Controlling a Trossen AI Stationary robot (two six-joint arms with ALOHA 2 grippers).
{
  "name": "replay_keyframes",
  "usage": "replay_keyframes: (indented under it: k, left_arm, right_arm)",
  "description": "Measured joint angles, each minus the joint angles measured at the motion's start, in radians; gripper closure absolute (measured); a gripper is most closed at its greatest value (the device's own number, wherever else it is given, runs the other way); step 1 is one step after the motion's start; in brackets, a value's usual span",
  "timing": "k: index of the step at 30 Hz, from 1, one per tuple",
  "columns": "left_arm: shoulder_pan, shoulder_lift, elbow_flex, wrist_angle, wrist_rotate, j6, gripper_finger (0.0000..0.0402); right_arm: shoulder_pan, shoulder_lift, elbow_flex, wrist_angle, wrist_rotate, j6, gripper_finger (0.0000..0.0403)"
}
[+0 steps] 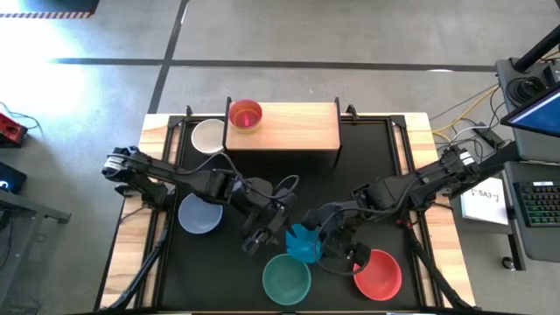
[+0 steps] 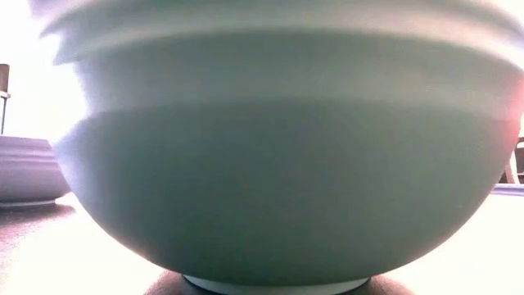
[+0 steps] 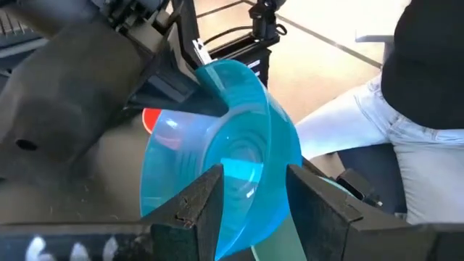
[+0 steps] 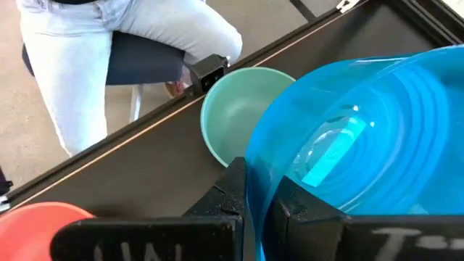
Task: Place and stack bowls onto a shelf
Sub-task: Stack the small blue bowl on top of the small red bowl on the shelf
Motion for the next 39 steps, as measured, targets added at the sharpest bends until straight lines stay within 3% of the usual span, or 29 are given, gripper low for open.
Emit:
replay_keyframes:
  k: [7, 13, 25, 32, 39]
  left_arm:
    - [-0.010, 0.004, 0.000, 0.038, 0.103, -0.012, 0.0279]
    - [-0.010, 0.004, 0.000, 0.050, 0.108, -0.034, 0.0301]
    - [-0.010, 0.002, 0.000, 0.050, 0.157, -0.110, 0.0391]
    - [-0.010, 0.001, 0.002, 0.048, 0.191, -0.113, 0.0399]
    - [-0.010, 0.001, 0.001, 0.031, 0.191, -0.105, 0.0401]
  right_arm:
    - [-0.001, -0.006, 0.002, 0.012, 0.011, -0.045, 0.0394]
    - [-0.002, -0.006, 0.002, 0.010, 0.011, -0.092, 0.0394]
    - [-0.007, -0.006, 0.002, 0.043, 0.006, -0.113, 0.0393]
    - [-0.007, -0.006, 0.013, 0.047, 0.007, -0.112, 0.0392]
    - [-0.008, -0.009, 0.017, 0.059, 0.026, -0.105, 0.0346]
